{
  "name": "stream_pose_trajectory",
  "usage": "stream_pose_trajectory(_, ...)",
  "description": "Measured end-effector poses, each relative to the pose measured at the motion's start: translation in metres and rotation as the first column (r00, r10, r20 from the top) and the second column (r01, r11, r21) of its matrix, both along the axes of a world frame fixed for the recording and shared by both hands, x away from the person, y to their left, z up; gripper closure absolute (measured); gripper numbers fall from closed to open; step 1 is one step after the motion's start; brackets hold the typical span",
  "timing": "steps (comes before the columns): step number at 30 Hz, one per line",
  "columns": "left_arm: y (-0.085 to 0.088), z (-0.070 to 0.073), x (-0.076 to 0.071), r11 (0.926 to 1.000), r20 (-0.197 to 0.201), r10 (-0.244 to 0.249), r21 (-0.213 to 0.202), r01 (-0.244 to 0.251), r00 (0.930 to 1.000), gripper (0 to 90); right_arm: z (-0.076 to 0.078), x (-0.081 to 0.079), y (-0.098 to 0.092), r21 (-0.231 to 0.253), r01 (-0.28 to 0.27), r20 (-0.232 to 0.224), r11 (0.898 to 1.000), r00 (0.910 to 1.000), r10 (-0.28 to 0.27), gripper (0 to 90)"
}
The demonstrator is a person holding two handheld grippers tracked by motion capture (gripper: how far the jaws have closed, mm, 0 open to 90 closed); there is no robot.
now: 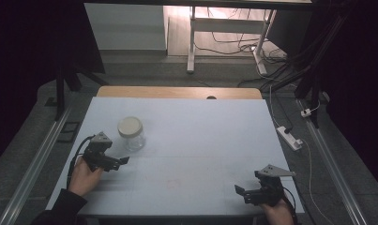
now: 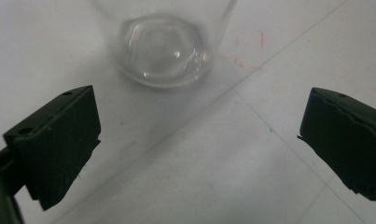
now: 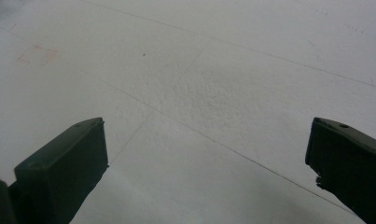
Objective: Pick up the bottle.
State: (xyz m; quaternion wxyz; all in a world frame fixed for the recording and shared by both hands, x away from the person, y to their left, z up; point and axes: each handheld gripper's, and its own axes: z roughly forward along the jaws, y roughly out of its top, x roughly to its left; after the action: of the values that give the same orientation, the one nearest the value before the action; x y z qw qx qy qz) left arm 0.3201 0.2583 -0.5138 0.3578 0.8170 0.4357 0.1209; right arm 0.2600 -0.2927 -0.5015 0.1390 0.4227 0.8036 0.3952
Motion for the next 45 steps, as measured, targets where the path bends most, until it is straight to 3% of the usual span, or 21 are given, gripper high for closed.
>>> stream_pose_trajectory(5, -0.001, 0.002, 0.009, 0.9995, 0.001, 0.017, -0.028, -0.017, 0.9999, 0.0, 0.0, 0.0, 0.0, 0.0, 0.0, 0.0, 1.0, 1.0, 0.0, 0.0)
stream_pose_trajectory(15, -0.006, 0.007, 0.029, 0.9991, 0.013, 0.035, -0.025, -0.035, 0.9993, 0.0, 0.0, 0.0, 0.0, 0.0, 0.0, -0.001, 1.0, 1.0, 0.0, 0.0)
stream_pose_trajectory(21, -0.014, 0.01, 0.041, 0.9996, 0.04, 0.011, -0.025, -0.01, 0.9991, 0.0, 0.0, 0.0, 0.0, 0.0, -0.001, -0.001, 1.0, 1.0, 0.001, 0.0)
stream_pose_trajectory(31, -0.021, 0.006, 0.058, 0.9997, 0.045, 0.003, -0.025, -0.001, 0.999, 0.0, 0.0, 0.0, 0.0, 0.002, -0.001, -0.001, 1.0, 1.0, 0.001, 0.0)
stream_pose_trajectory(35, -0.023, 0.002, 0.062, 0.9999, 0.038, -0.002, -0.012, 0.003, 0.9993, 0.0, 0.0, 0.0, 0.0, 0.002, -0.002, -0.001, 1.0, 1.0, 0.002, 0.0)
stream_pose_trajectory(45, -0.027, 0.002, 0.064, 0.9999, 0.065, 0.007, 0.01, -0.007, 0.9978, 6.6, 0.0, 0.0, 0.0, 0.001, -0.002, -0.002, 1.0, 1.0, 0.002, 0.0)
